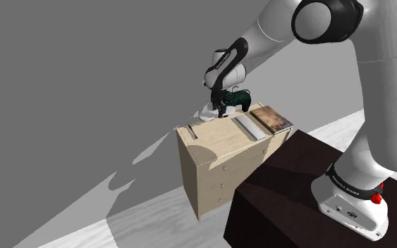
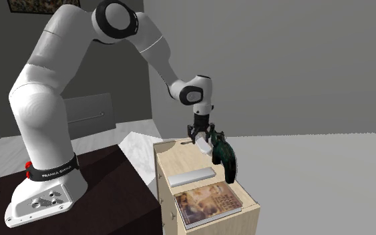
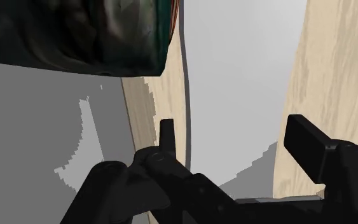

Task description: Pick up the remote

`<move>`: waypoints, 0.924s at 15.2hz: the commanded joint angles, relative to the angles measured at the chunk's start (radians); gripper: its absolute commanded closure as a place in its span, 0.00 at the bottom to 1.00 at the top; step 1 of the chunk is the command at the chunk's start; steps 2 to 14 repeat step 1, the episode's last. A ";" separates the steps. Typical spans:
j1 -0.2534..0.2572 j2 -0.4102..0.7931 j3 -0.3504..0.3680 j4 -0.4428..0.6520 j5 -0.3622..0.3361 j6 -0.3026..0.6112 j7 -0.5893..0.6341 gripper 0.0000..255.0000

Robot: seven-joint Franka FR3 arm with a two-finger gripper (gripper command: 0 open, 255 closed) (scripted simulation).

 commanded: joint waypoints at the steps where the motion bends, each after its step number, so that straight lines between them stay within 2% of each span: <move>1: 0.002 -0.007 -0.002 -0.002 -0.002 -0.005 0.002 1.00; 14: 0.002 -0.007 -0.002 -0.002 -0.002 -0.005 0.002 1.00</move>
